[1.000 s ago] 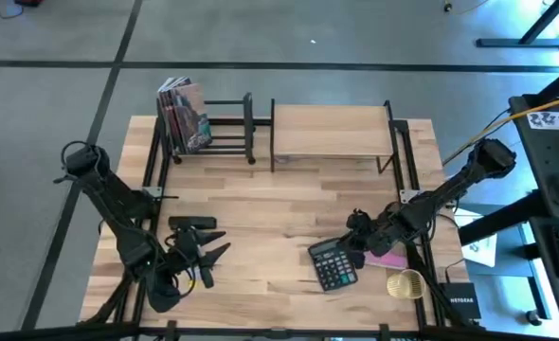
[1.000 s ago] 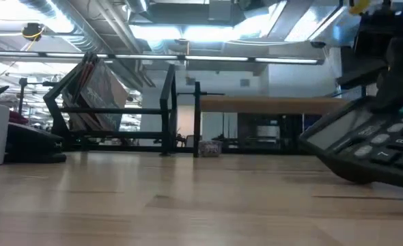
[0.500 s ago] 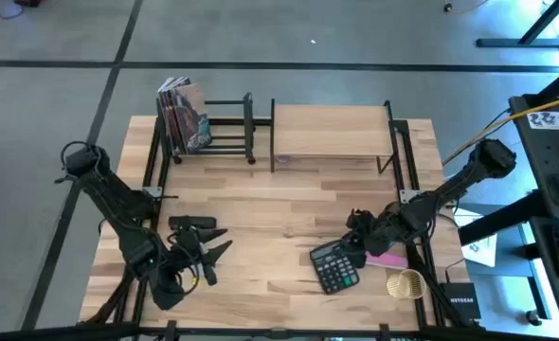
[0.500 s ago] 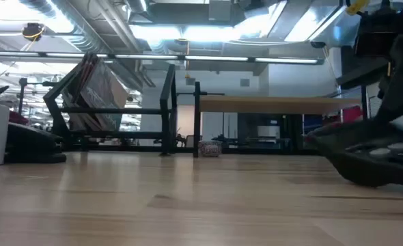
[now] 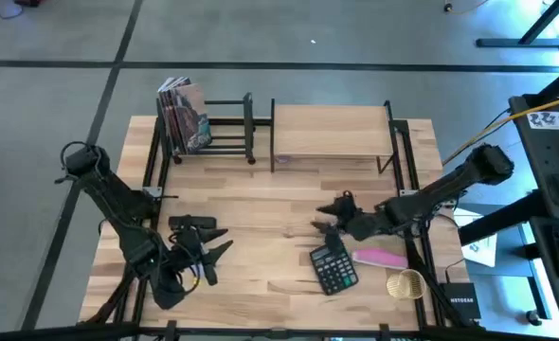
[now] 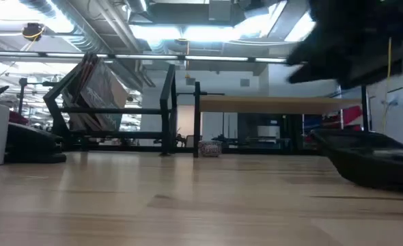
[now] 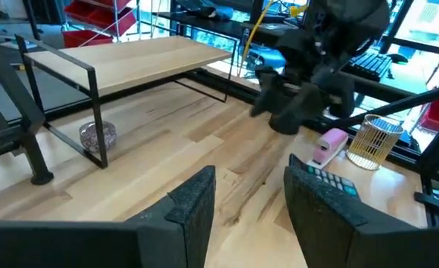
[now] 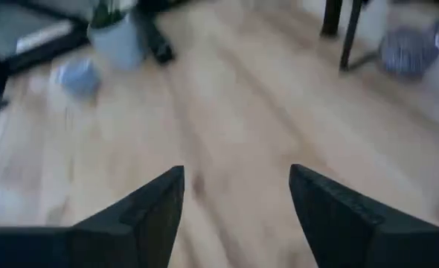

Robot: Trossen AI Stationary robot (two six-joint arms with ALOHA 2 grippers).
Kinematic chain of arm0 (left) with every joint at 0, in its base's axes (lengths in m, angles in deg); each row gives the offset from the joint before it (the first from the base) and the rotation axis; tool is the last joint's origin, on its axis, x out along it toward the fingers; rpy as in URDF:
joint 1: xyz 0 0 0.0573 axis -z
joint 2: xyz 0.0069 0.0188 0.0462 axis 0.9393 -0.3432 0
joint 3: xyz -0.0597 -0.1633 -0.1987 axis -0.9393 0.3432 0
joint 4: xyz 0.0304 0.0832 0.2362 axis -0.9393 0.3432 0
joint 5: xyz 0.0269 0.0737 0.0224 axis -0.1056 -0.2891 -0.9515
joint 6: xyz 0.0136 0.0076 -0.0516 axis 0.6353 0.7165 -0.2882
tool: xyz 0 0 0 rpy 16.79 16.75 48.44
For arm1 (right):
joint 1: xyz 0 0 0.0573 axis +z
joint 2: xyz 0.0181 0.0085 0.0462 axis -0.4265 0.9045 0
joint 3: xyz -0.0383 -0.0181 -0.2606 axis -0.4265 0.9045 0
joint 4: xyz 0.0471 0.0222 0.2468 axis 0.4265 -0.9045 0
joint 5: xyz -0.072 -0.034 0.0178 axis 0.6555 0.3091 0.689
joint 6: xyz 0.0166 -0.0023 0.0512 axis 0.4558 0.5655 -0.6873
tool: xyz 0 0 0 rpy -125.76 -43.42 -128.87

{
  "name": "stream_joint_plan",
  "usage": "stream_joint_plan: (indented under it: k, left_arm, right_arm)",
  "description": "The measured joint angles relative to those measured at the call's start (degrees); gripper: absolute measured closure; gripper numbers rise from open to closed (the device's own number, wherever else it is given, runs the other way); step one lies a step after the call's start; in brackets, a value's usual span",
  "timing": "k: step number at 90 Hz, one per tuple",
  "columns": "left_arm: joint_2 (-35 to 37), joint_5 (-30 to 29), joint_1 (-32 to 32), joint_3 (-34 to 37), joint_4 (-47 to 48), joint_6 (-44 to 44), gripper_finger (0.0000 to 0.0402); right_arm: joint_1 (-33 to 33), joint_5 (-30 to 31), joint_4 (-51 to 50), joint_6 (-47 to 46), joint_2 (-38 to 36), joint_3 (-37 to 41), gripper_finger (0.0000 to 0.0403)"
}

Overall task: Stock shelves
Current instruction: Remove the red scented candle jar from under the shelf

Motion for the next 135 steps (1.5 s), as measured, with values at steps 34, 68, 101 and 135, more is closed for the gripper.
stream_joint_plan:
  k: [34,68,101,135]
  left_arm:
    - [0.0,1.39,0.09,-0.02,-0.12,-0.44,0.0259]
    - [0.02,1.39,0.09,-0.02,0.03,-0.21,0.0259]
    - [0.02,2.56,0.13,-0.02,-0.1,-0.22,0.0259]
    - [0.02,4.49,0.13,-0.02,-0.12,-0.24,0.0259]
  right_arm:
    - [-11.85,0.52,33.82,5.07,30.5,0.04,0.0178]
    - [-21.38,0.8,38.48,8.92,40.2,-0.72,0.0178]
    - [-28.93,-3.19,39.67,17.2,41.72,-3.23,0.0178]
    - [-34.85,-13.93,46.6,28.25,44.49,-3.21,0.0174]
